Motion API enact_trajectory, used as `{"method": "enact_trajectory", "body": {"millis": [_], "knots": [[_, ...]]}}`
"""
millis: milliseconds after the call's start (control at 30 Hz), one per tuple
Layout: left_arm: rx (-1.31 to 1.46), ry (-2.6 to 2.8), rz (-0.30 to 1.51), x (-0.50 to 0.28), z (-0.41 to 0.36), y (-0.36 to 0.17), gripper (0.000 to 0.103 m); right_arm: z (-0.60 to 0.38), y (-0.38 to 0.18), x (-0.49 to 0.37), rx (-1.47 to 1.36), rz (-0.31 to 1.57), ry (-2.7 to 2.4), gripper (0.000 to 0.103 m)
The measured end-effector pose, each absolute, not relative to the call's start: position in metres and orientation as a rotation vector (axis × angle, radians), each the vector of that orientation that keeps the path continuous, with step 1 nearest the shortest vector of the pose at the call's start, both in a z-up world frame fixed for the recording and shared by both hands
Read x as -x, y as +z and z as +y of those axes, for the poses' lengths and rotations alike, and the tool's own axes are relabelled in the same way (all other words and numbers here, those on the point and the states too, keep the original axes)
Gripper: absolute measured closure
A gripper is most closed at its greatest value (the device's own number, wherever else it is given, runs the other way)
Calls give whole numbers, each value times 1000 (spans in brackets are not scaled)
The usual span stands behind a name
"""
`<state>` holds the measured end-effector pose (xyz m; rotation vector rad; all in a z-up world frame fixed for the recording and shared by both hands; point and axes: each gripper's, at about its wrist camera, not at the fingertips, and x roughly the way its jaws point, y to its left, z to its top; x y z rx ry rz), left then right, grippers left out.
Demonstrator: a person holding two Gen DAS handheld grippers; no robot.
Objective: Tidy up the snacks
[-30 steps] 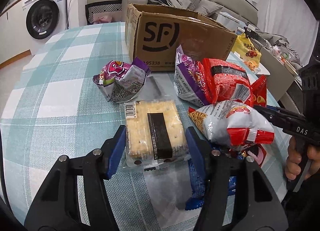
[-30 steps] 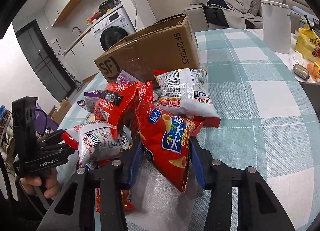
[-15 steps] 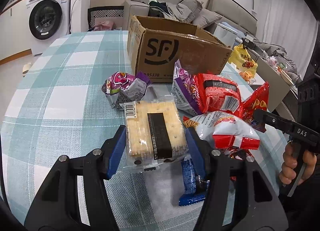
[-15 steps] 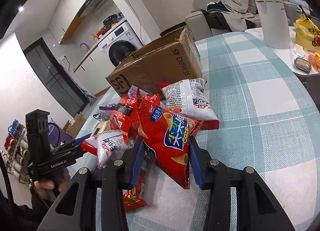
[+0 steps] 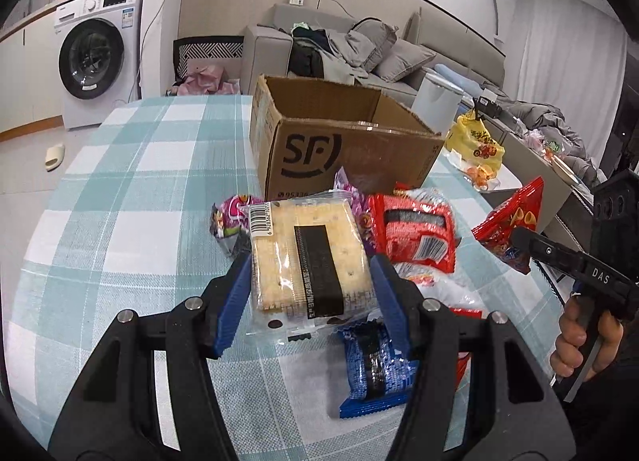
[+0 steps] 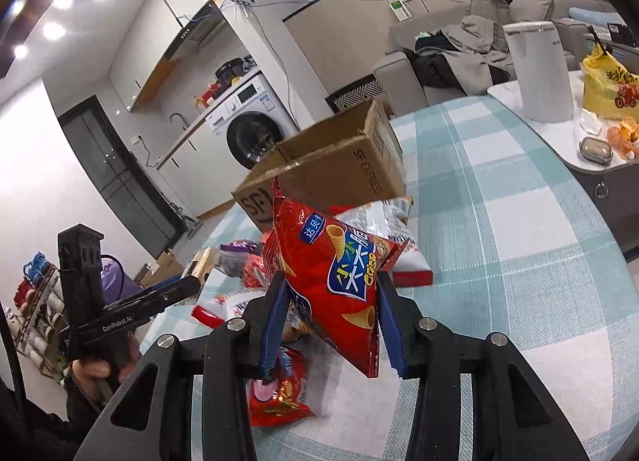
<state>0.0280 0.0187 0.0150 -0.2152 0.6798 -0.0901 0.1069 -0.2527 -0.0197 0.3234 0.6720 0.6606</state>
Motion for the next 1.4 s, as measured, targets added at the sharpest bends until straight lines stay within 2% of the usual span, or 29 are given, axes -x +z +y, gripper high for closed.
{"method": "enact_trajectory", "body": {"millis": [600,1400], "knots": [[199,-95,584,-47,15,67,46,-252,26,-115,-333,585,645,60],[157,-90,593,-114,7,89,46,-230,55,-170,-383,572,620,60]]}}
